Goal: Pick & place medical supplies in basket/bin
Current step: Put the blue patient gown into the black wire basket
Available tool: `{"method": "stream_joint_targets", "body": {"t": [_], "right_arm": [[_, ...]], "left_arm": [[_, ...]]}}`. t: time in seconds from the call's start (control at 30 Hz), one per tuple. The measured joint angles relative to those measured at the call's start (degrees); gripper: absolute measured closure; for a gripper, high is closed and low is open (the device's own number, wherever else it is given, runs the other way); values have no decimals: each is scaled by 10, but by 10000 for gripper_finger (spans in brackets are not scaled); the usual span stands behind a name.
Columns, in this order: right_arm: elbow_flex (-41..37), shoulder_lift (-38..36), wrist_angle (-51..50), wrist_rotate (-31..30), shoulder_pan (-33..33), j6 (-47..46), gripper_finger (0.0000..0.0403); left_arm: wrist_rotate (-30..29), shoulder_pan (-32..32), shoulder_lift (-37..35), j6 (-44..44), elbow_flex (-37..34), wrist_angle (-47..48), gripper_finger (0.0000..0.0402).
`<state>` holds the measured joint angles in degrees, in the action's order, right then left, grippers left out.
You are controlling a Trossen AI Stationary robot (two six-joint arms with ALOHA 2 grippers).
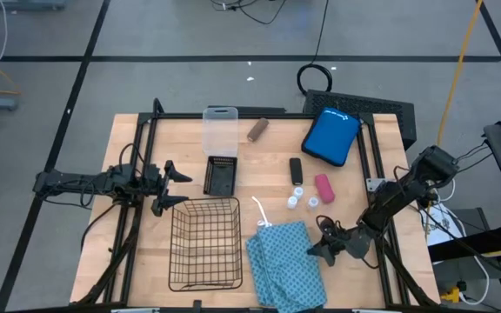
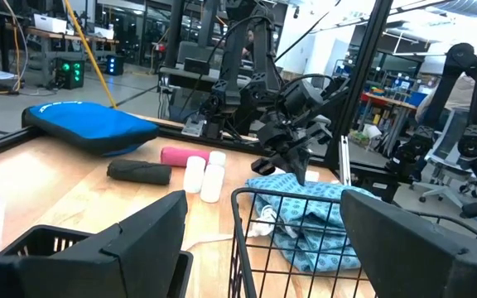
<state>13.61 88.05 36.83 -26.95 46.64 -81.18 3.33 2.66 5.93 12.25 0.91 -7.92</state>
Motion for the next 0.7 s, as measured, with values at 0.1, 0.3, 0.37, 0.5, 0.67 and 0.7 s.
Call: {"method": "stream_joint_targets", "body": {"t": [0.1, 0.3, 0.37, 0.5, 0.67, 0.7], "right_arm": [[0, 0, 62, -1, -2, 42, 398], [-2, 1, 282, -22, -3, 203, 400], [0, -5, 351, -28, -1, 252, 400], [-2, -3, 440, -31, -2, 336, 401], [-1, -4, 505, -15, 4, 403, 402], [-1, -4, 515, -15, 4, 411, 402]], "left_arm": [[0, 0, 0, 0, 0, 0, 75], [0, 0, 0, 0, 0, 1, 75], [0, 0, 0, 0, 0, 2, 75], [0, 0, 1, 0, 0, 4, 75], [0, 0, 1, 0, 0, 4, 75], [0, 0, 1, 0, 0, 4, 75]]}}
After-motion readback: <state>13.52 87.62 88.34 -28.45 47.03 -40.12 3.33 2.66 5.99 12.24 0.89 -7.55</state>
